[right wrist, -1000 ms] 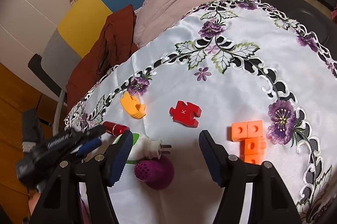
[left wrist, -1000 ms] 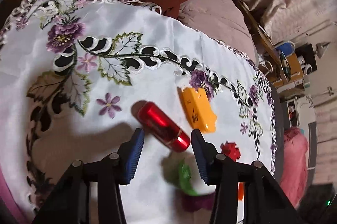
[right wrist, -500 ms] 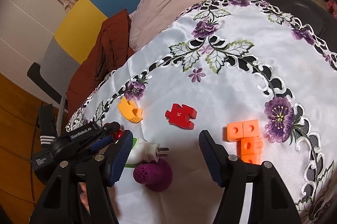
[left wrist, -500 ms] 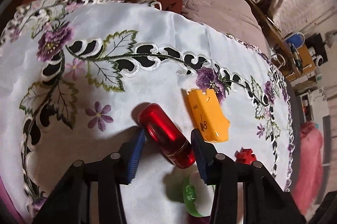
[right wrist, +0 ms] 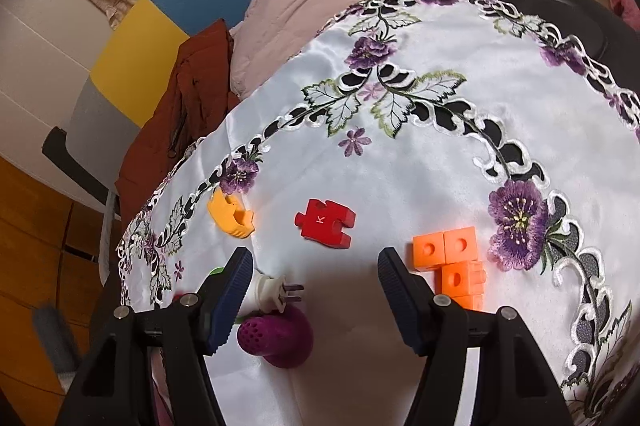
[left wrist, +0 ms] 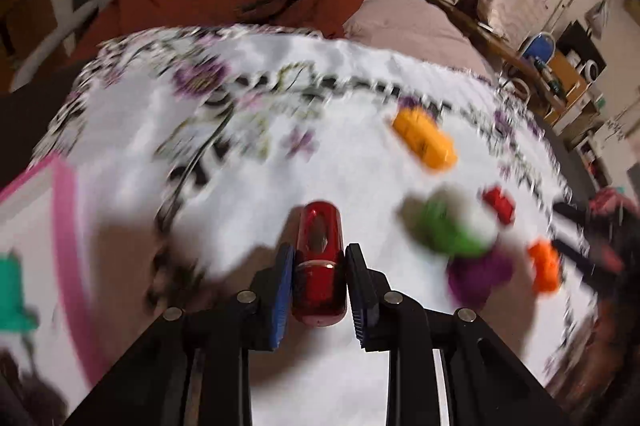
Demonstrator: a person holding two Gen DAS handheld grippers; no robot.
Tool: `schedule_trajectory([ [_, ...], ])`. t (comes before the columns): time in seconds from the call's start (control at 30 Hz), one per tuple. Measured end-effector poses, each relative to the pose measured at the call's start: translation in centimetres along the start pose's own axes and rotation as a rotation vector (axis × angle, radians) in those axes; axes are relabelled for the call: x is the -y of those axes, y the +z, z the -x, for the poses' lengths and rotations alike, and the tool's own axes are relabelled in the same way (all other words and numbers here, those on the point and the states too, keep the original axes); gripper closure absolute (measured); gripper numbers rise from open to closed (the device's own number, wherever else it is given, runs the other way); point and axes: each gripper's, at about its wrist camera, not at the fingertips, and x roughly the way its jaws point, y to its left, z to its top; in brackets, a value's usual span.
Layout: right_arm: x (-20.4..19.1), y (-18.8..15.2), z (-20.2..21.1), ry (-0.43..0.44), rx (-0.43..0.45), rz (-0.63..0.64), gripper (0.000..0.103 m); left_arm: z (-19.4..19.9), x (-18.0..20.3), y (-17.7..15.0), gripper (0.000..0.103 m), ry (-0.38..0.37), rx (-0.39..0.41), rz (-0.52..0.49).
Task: Organize rigid objects
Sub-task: 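Close the left gripper on the red cylindrical tube and lift it, then grasp the green-and-white plug with the right gripper while the left gripper holds the red tube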
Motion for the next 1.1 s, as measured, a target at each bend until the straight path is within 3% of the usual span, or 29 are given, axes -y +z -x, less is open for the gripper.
schedule_trajectory([
  [0.13, 0.2, 0.1, 0.4, -0.001, 0.020, -0.008, 0.037, 1.3, -0.4, -3.8, 0.077, 0.036, 0.032, -0.003],
  [0.3, 0.6, 0.2, 1.0, 0.006, 0.049, -0.028, 0.037, 2.0, 1.3, -6.5, 0.077, 0.079, 0.107, -0.097],
  [0.77, 1.2, 0.4, 1.5, 0.046, 0.064, -0.072, 0.037, 1.5, 1.9, -7.4, 0.077, 0.078, 0.138, -0.112],
  [1.1, -1.6, -0.6, -0.4, 0.156, -0.054, 0.021, 0.037, 1.5, 1.7, -7.8, 0.077, 0.065, 0.159, -0.115],
])
